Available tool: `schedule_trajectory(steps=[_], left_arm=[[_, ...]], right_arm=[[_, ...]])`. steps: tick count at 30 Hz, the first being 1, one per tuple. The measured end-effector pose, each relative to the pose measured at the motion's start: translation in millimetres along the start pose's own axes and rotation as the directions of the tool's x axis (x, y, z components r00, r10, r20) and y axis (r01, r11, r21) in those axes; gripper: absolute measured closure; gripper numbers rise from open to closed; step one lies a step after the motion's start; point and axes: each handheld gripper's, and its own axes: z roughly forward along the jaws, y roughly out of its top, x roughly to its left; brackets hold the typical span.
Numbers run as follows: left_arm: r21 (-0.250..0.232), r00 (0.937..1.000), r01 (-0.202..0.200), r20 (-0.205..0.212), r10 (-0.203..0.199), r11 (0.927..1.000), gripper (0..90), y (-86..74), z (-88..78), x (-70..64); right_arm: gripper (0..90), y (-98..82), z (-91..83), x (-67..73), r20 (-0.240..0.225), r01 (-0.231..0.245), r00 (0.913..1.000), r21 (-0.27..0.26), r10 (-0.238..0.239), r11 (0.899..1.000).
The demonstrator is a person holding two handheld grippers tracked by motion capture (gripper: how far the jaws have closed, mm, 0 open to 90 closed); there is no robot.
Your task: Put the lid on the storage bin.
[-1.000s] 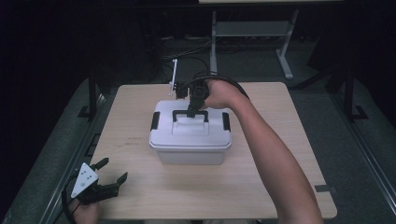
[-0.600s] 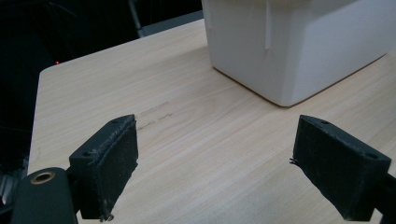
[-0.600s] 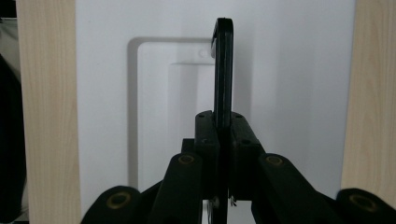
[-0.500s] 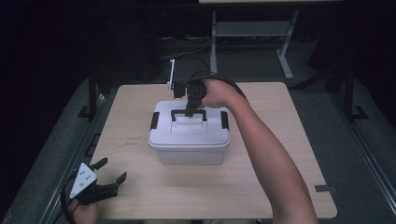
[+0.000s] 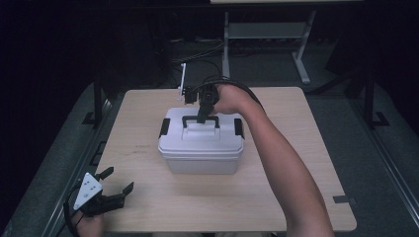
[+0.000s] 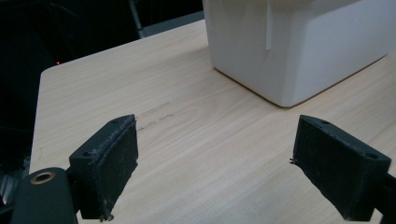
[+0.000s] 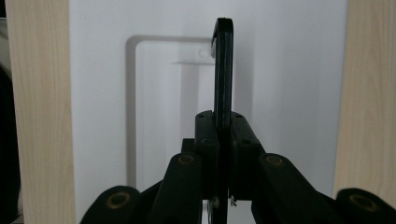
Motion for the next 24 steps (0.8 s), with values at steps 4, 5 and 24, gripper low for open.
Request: schedule_trajectory(steps=[4, 5, 24], left_arm=[[-0.003, 1.0, 0.002, 0.0, -0.002, 1.0, 13.5, -0.1, 0.0, 0.7], [-0.003, 1.0, 0.001, 0.0, -0.001, 1.0, 13.5, -0.1, 0.0, 0.6], [-0.002, 1.0, -0.003, 0.002, 0.003, 1.0, 13.5, 0.8, 0.5, -0.3]], right_arm=[[83.9, 0.7, -0.2, 0.9, 0.004, 0.0, 1.0, 0.002, 0.0, 1.0], [83.9, 0.7, -0.3, 1.2, 0.005, 0.002, 1.0, 0.003, -0.002, 1.0], [83.9, -1.6, 4.2, 4.8, -0.006, 0.001, 1.0, -0.001, -0.001, 1.0]])
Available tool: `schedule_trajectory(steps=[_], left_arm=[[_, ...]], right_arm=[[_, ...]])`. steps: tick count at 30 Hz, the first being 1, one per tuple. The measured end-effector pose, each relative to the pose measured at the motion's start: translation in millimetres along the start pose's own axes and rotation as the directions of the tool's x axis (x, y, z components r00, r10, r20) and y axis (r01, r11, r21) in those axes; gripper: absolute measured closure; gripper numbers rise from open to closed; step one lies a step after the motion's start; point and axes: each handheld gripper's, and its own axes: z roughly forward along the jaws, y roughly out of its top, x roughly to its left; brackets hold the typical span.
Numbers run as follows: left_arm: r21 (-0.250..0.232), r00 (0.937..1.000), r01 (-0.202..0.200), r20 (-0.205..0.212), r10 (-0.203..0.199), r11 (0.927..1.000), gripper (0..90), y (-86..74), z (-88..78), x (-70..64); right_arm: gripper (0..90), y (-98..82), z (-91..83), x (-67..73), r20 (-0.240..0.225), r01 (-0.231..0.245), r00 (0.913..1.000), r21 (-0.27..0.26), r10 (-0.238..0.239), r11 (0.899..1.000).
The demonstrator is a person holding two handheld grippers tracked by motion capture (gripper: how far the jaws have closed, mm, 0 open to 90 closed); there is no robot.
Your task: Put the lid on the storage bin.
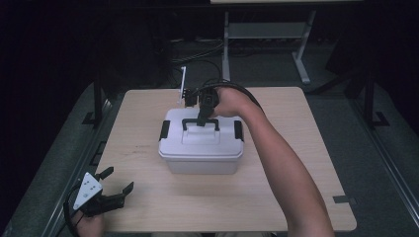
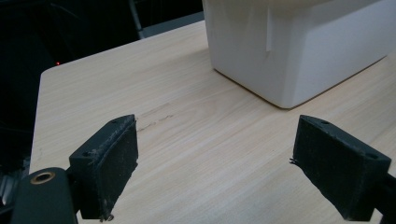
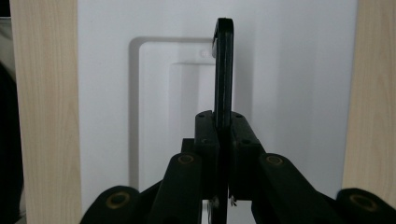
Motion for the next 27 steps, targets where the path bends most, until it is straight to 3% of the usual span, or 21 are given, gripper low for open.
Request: schedule_trajectory(steps=[14, 27], left_arm=[[0.001, 1.0, 0.001, 0.001, -0.001, 1.0, 13.5, 0.6, 1.1, -0.6], [0.002, 1.0, -0.005, 0.003, 0.005, 1.0, 13.5, 0.9, 1.9, -1.2]], right_arm=[[83.1, -2.0, -0.1, -0.2, -0.01, -0.005, 0.9999, -0.016, 0.005, 1.0], [73.6, -7.7, -10.5, 6.6, -0.03, -0.017, 0.9994, -0.064, 0.015, 0.998]])
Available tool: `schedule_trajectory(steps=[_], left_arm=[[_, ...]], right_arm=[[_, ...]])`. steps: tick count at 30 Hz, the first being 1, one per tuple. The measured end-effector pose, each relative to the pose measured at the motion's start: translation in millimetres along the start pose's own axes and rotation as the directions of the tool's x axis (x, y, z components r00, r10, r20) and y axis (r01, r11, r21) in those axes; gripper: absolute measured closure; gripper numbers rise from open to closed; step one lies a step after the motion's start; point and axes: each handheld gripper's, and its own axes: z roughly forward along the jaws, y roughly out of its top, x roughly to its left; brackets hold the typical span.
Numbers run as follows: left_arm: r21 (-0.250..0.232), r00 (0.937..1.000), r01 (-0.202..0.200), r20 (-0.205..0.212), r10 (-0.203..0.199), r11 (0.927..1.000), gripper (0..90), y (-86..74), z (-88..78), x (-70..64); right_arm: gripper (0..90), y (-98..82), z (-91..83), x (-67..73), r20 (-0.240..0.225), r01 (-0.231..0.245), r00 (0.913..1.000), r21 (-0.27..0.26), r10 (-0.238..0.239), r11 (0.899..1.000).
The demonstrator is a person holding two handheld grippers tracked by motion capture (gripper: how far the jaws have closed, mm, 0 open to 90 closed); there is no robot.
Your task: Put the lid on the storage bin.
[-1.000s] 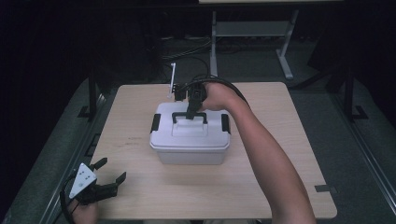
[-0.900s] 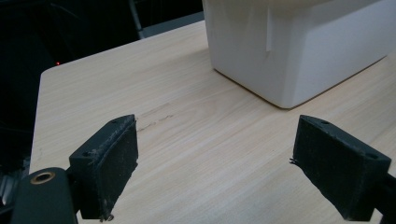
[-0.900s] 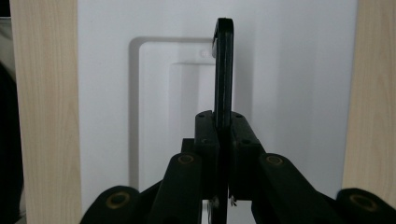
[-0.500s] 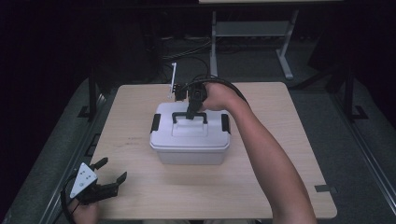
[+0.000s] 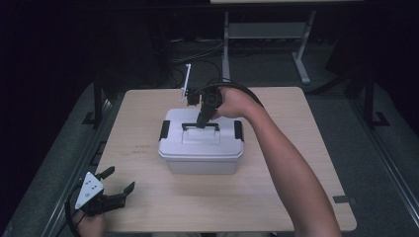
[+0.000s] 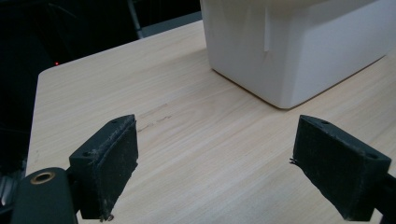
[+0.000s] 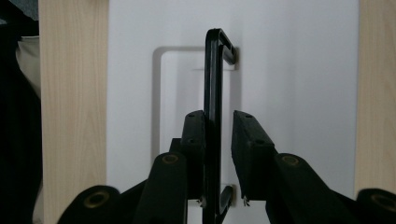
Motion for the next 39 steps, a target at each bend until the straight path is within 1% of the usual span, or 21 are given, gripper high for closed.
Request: schedule_trajectory(steps=[5, 7, 8, 10, 13, 14, 17, 20, 23, 27, 29, 33, 35, 39], left_arm=[[-0.001, 1.0, 0.0, 0.003, 0.0, 1.0, 13.5, 0.0, 0.5, -0.5], [0.002, 1.0, -0.003, 0.002, 0.003, 1.0, 13.5, 0.1, 0.5, -1.0], [0.002, 1.0, -0.005, 0.002, 0.005, 1.0, 13.5, 0.1, 0.4, -1.1], [0.002, 1.0, -0.004, 0.004, 0.004, 1.0, 13.5, 0.2, 0.4, -1.3], [0.006, 1.0, -0.007, 0.003, 0.007, 1.0, 13.5, 0.4, 0.6, -1.7], [0.004, 1.0, -0.006, 0.004, 0.006, 1.0, 13.5, 0.4, 1.2, -1.8], [0.003, 1.0, -0.003, 0.006, 0.003, 1.0, 13.5, 0.5, 1.8, -2.3], [0.006, 0.9999, -0.008, 0.007, 0.008, 0.9999, 13.5, 0.8, 2.1, -2.9], [0.006, 0.9999, -0.009, 0.007, 0.009, 0.9999, 13.5, 0.9, 2.0, -3.1], [0.008, 1.0, -0.008, 0.006, 0.008, 0.9999, 13.5, 0.8, 2.1, -3.0], [0.008, 0.9999, -0.009, 0.005, 0.009, 0.9999, 13.5, 0.9, 2.1, -3.0], [0.008, 0.9999, -0.01, 0.006, 0.01, 0.9999, 13.5, 1.0, 2.2, -3.2], [0.009, 0.9999, -0.012, 0.006, 0.011, 0.9999, 13.5, 0.9, 2.1, -3.6], [0.011, 0.9998, -0.016, 0.007, 0.016, 0.9998, 13.5, 1.0, 1.6, -3.2]], right_arm=[[71.1, -1.4, -3.1, 2.0, 0.0, -0.003, 1.0, -0.005, 0.003, 1.0], [70.2, -2.7, -5.1, 3.0, 0.005, -0.003, 1.0, -0.013, 0.003, 1.0], [69.5, -4.9, -7.6, 3.6, 0.005, -0.011, 0.9999, -0.026, 0.011, 1.0], [68.8, -6.3, -8.3, 3.9, 0.007, -0.013, 0.9999, -0.029, 0.013, 0.999], [66.5, -12.0, -9.4, 3.5, 0.009, -0.023, 0.9997, -0.029, 0.024, 0.999], [65.1, -15.2, -10.8, 3.9, 0.012, -0.04, 0.9991, -0.024, 0.04, 0.999], [64.7, -20.2, -13.2, 3.5, 0.017, -0.042, 0.9989, -0.036, 0.043, 0.998], [64.1, -29.0, -18.0, 4.0, 0.027, -0.064, 0.9975, -0.038, 0.065, 0.997], [63.4, -32.9, -19.3, 4.5, 0.031, -0.072, 0.9968, -0.039, 0.074, 0.997], [61.7, -39.7, -20.5, 4.6, 0.036, -0.078, 0.9962, -0.039, 0.079, 0.996], [59.9, -44.3, -21.3, 4.7, 0.038, -0.094, 0.9947, -0.043, 0.095, 0.995], [57.4, -49.1, -21.0, 4.5, 0.042, -0.104, 0.9935, -0.042, 0.106, 0.994], [54.9, -54.7, -20.3, 4.6, 0.044, -0.114, 0.9923, -0.041, 0.116, 0.993], [53.6, -60.3, -20.7, 5.2, 0.049, -0.13, 0.99, -0.035, 0.132, 0.991]])
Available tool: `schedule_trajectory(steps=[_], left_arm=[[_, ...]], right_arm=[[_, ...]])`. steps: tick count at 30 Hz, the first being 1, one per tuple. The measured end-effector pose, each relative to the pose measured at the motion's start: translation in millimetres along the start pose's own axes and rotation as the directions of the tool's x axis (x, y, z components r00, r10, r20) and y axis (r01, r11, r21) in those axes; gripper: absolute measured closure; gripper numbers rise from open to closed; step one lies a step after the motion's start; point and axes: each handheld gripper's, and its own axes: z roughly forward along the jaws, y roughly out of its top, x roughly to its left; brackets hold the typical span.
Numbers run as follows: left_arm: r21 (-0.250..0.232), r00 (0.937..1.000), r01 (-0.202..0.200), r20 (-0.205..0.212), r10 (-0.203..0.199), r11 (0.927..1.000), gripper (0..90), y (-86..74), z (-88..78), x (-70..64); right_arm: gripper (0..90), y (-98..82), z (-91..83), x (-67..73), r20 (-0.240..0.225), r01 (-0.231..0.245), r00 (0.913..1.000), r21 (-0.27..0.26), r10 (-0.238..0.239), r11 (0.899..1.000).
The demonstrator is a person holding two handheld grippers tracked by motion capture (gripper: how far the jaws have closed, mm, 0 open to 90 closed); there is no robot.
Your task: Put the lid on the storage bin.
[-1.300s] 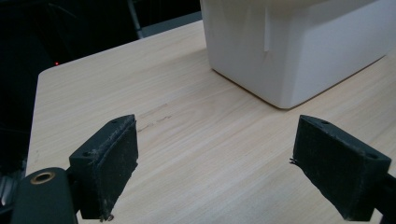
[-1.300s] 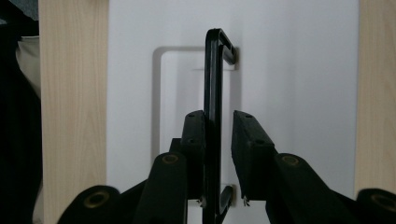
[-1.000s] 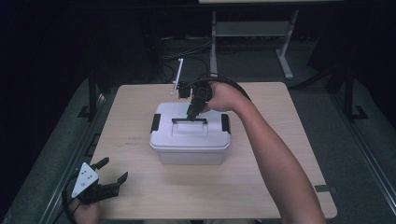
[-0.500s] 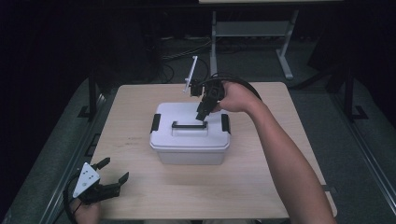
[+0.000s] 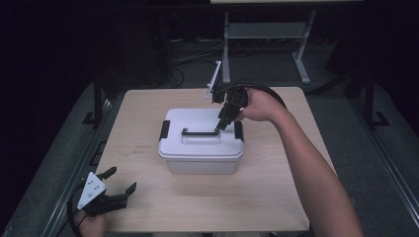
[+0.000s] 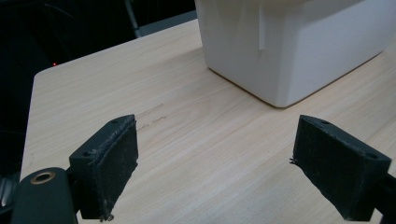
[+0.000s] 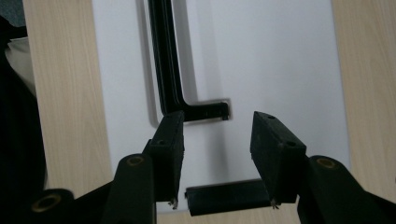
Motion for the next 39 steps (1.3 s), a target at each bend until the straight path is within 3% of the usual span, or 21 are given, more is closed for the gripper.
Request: schedule_trajectory(steps=[39], left_arm=[[0.002, 1.0, -0.002, -0.004, 0.002, 1.0, 13.5, -0.2, 0.1, -0.1]], right_arm=[[33.5, -40.3, -8.8, -4.6, 0.05, -0.106, 0.993, -0.019, 0.107, 0.994]])
